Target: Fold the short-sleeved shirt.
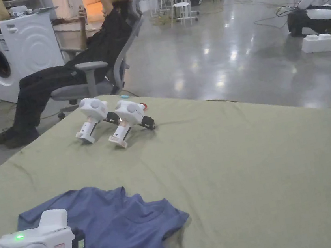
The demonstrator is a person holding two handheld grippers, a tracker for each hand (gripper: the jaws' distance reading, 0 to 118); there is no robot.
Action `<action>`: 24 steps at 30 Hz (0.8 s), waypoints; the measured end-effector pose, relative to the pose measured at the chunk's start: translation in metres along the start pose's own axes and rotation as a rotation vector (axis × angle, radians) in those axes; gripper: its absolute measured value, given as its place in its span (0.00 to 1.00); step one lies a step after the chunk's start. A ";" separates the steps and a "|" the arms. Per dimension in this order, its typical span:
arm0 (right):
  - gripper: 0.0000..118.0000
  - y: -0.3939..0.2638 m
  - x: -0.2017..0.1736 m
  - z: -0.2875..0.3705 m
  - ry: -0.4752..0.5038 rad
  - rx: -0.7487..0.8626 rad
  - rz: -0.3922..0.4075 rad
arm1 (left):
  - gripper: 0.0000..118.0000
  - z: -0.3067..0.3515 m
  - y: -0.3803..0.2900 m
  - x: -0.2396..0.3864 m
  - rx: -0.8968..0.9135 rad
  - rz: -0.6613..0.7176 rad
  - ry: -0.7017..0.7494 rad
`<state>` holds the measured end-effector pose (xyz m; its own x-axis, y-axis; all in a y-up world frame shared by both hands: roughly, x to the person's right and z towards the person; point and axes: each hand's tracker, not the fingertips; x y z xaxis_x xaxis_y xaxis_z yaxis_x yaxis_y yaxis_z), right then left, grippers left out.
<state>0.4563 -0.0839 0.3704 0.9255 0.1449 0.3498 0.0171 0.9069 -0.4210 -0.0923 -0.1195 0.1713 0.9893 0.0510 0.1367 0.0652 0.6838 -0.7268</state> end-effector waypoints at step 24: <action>0.02 -0.008 -0.036 -0.023 0.059 -0.090 0.098 | 0.01 -0.053 -0.029 0.027 -0.101 -0.043 -0.009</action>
<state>0.4316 -0.1055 0.3422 0.9450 0.2054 0.2546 -0.0432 0.8498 -0.5253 -0.0602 -0.1767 0.1605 0.9841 0.0297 0.1750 0.1211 0.6083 -0.7844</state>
